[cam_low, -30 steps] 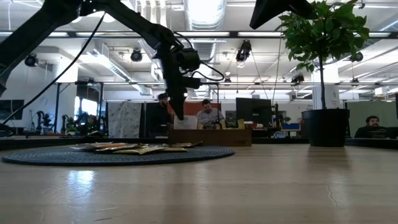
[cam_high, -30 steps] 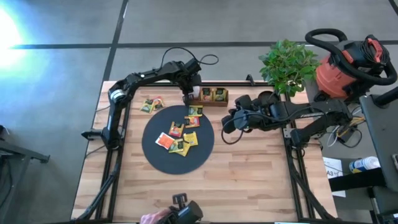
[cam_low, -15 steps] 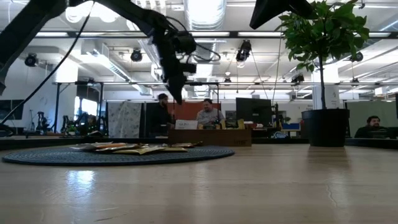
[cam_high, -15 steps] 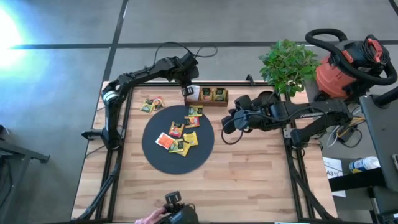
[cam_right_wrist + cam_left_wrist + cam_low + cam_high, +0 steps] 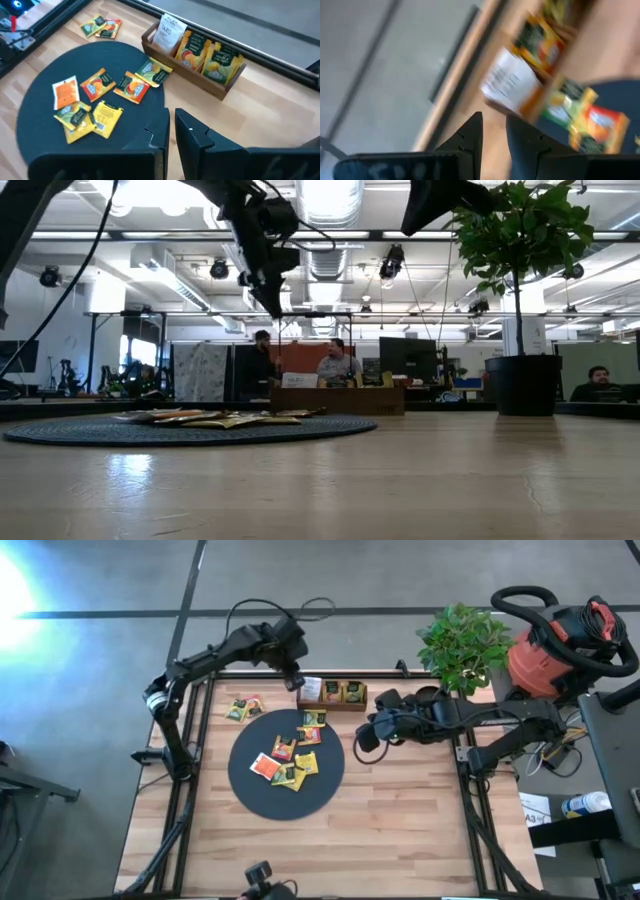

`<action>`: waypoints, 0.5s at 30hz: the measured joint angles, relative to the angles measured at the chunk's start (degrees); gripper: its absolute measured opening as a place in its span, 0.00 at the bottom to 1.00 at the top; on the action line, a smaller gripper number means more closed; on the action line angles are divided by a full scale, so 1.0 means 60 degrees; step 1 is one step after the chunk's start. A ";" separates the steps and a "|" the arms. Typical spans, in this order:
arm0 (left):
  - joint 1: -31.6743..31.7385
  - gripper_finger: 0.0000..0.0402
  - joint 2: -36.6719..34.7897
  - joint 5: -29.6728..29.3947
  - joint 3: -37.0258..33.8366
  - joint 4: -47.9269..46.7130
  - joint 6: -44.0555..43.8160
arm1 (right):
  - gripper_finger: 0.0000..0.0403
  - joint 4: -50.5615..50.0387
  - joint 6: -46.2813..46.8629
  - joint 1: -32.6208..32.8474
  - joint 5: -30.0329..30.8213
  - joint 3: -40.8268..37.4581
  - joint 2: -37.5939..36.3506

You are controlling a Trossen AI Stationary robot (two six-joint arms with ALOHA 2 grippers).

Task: Pick & Place Tea
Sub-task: Put the orange tea bag into the left section of the wooden organizer

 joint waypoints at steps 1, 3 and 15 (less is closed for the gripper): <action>-0.0051 0.20 0.0002 0.0156 -0.0074 -0.0207 -0.0001 | 0.07 0.0017 -0.0036 -0.0019 -0.0035 -0.0037 0.0003; -0.0174 0.20 -0.0012 0.0688 -0.0348 -0.0477 0.0001 | 0.07 0.0008 -0.0089 -0.0069 -0.0153 -0.0139 0.0003; -0.1429 0.20 -0.1309 0.1494 -0.4511 -0.0170 0.0135 | 0.07 0.1202 -0.0099 -0.0276 -0.1509 -0.1261 0.0007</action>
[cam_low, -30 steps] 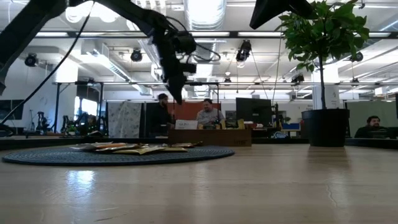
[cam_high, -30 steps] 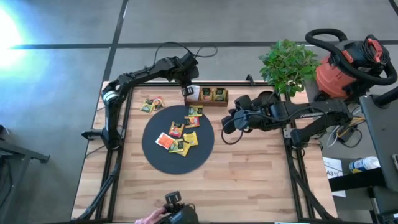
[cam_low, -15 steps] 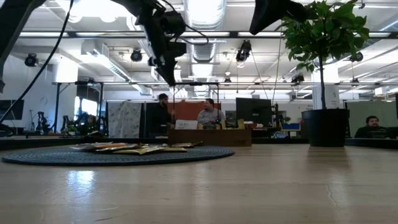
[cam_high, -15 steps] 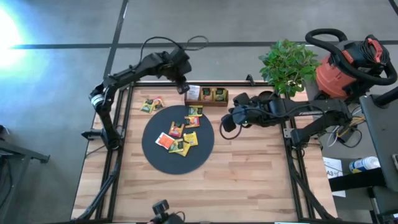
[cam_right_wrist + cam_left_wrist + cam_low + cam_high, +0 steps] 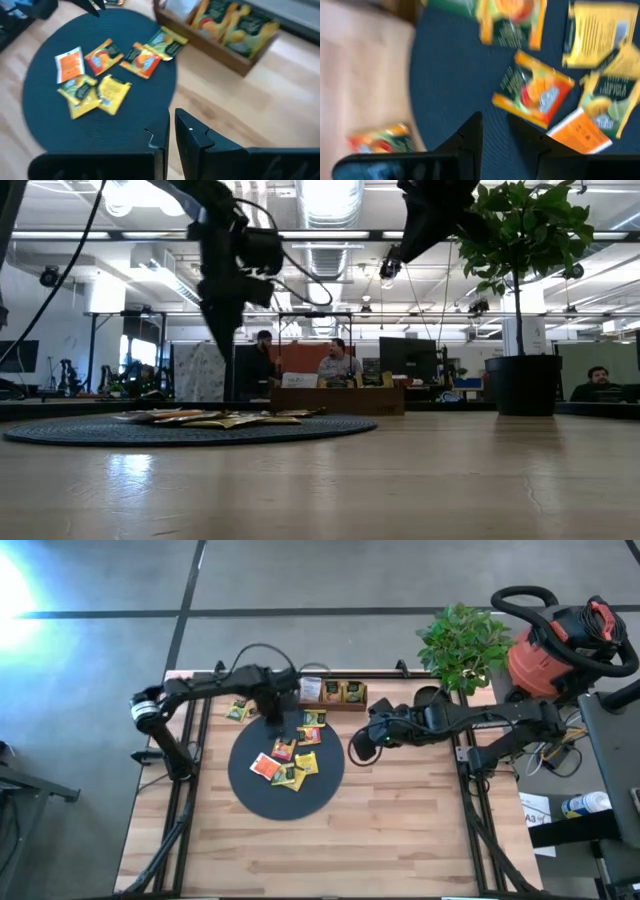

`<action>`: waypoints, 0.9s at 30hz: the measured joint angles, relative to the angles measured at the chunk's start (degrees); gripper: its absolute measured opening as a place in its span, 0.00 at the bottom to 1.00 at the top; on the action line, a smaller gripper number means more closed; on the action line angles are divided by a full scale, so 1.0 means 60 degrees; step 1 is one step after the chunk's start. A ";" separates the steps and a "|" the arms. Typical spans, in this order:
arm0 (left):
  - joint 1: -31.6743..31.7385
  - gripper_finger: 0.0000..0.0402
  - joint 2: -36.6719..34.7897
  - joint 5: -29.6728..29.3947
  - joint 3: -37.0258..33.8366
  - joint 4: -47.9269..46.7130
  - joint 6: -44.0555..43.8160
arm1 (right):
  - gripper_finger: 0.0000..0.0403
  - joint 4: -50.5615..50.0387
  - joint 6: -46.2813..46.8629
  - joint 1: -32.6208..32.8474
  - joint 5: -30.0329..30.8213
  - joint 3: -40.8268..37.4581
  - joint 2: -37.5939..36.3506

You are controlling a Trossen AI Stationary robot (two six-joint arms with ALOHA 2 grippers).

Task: Pick & Place Tea
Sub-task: Put the orange tea bag into the left section of the wooden organizer

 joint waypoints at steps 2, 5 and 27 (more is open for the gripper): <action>-0.0102 0.20 -0.0262 0.0009 -0.0731 0.0189 -0.0385 | 0.07 0.0404 -0.0081 -0.0074 -0.0256 -0.0140 0.0000; -0.0173 0.20 -0.0647 -0.0022 -0.1622 0.0588 -0.1065 | 0.07 0.0710 -0.0277 -0.0224 -0.0498 -0.0237 0.0000; -0.0026 0.20 -0.1934 0.3260 -0.4031 0.1172 -0.3557 | 0.07 0.1176 -0.0940 -0.0962 -0.1244 -0.0107 -0.0004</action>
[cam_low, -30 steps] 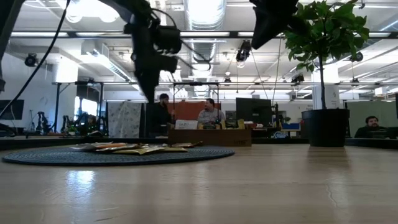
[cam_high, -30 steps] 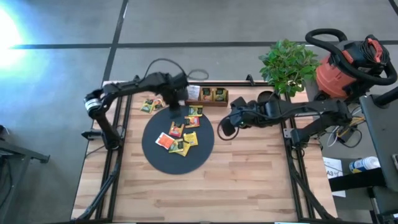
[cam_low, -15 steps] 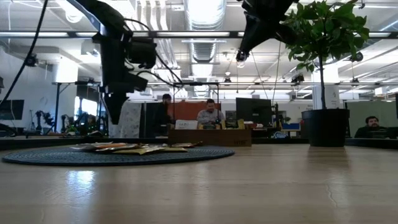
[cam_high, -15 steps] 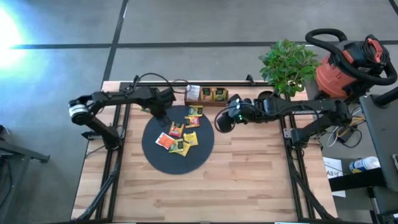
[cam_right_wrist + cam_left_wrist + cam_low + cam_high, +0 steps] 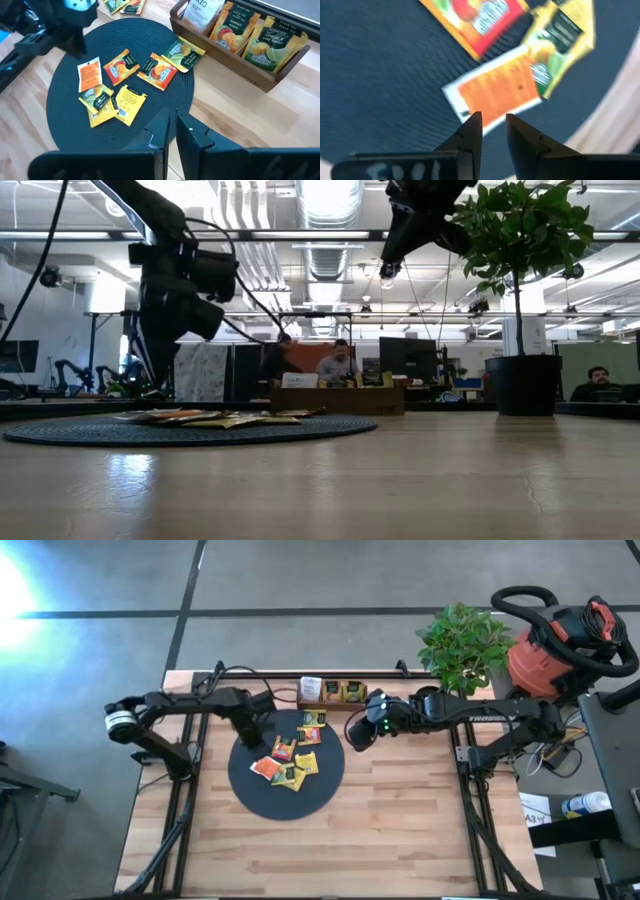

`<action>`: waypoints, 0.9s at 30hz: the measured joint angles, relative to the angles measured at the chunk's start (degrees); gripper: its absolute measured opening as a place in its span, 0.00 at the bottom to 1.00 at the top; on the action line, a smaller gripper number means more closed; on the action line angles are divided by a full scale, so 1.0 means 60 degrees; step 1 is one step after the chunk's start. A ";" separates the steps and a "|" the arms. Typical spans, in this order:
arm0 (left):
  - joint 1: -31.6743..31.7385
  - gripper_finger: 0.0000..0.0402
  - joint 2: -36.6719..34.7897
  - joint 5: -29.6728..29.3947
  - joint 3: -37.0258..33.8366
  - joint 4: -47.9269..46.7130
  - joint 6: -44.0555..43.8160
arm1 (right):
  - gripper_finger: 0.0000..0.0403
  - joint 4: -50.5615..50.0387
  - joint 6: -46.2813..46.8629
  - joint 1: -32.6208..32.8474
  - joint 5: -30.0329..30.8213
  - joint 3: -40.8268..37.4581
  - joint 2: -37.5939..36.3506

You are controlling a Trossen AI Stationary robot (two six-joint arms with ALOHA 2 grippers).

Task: Pick & Place Tea
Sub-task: Put the orange tea bag into the left section of the wooden organizer

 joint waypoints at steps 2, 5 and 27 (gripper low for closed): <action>-0.0147 0.20 0.0000 0.0254 -0.0117 0.0000 -0.0060 | 0.07 0.0005 0.0001 0.0000 0.0000 0.0000 0.0000; -0.0361 0.20 0.0000 0.0318 -0.0236 0.0016 -0.0076 | 0.07 0.0029 0.0007 0.0004 0.0000 0.0000 0.0000; -0.1752 0.20 -0.0020 0.0271 -0.0147 0.2657 -0.6196 | 0.07 0.0193 -0.1023 0.0847 -0.1088 0.0000 0.0000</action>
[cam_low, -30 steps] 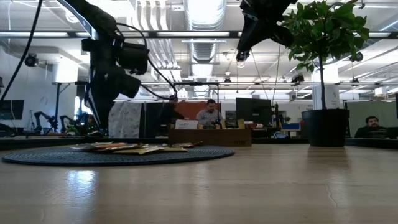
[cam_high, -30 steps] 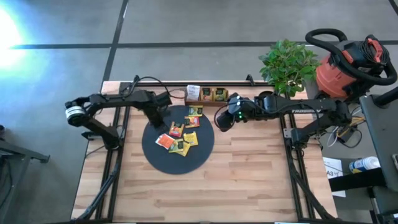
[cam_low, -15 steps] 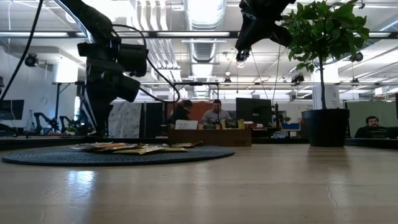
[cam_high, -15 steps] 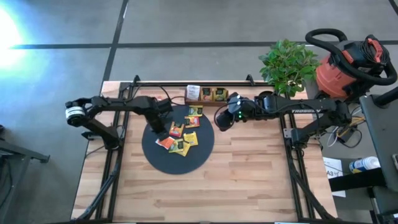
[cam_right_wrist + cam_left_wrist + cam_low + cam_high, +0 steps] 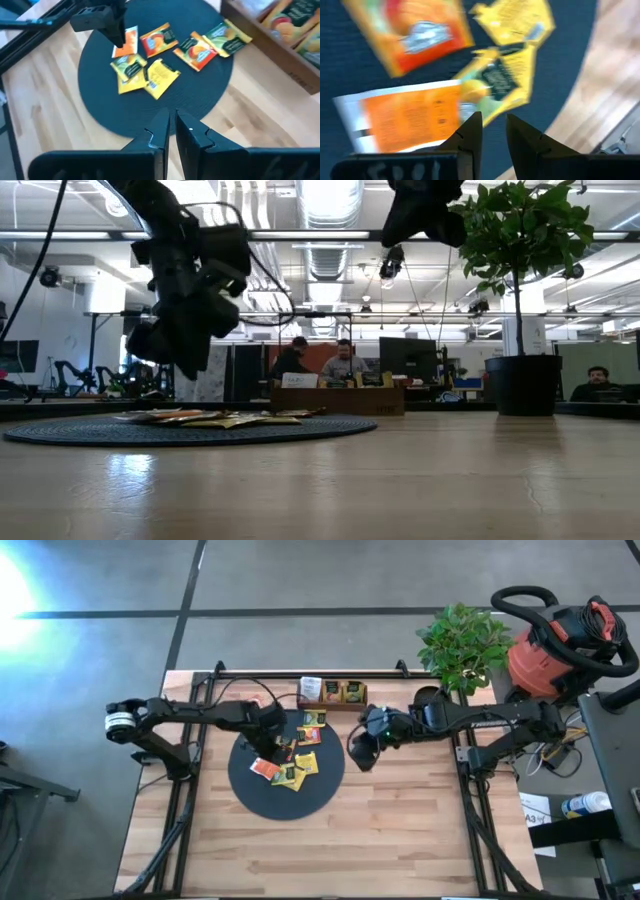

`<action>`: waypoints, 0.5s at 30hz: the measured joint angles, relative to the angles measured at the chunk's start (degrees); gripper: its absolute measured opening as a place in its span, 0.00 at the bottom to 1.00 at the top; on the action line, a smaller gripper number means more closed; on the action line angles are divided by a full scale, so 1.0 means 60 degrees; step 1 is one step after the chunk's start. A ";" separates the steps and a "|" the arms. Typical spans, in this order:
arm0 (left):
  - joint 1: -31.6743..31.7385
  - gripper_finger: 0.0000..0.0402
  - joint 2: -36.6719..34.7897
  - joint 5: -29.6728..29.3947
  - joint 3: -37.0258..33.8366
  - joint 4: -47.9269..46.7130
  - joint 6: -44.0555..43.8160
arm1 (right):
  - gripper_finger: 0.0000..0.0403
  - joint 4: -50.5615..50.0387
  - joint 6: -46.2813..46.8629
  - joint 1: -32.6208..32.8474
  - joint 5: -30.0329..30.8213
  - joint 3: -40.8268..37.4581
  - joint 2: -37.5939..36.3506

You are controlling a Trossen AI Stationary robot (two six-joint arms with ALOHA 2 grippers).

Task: Pick & Place Tea
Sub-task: Put the orange tea bag into the left section of the wooden organizer

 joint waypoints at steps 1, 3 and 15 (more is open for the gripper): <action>-0.0199 0.20 -0.0002 -0.0053 0.0020 0.0213 -0.0167 | 0.07 0.0001 -0.0008 0.0122 0.0006 0.0000 0.0001; -0.0561 0.20 -0.0002 -0.0228 0.0077 0.0552 -0.0503 | 0.07 0.0007 0.0103 0.0376 0.0018 0.0000 0.0000; -0.1659 0.20 -0.0009 -0.1584 0.0166 0.1472 -0.0102 | 0.07 0.0040 0.2091 0.1926 0.2359 -0.0012 0.0039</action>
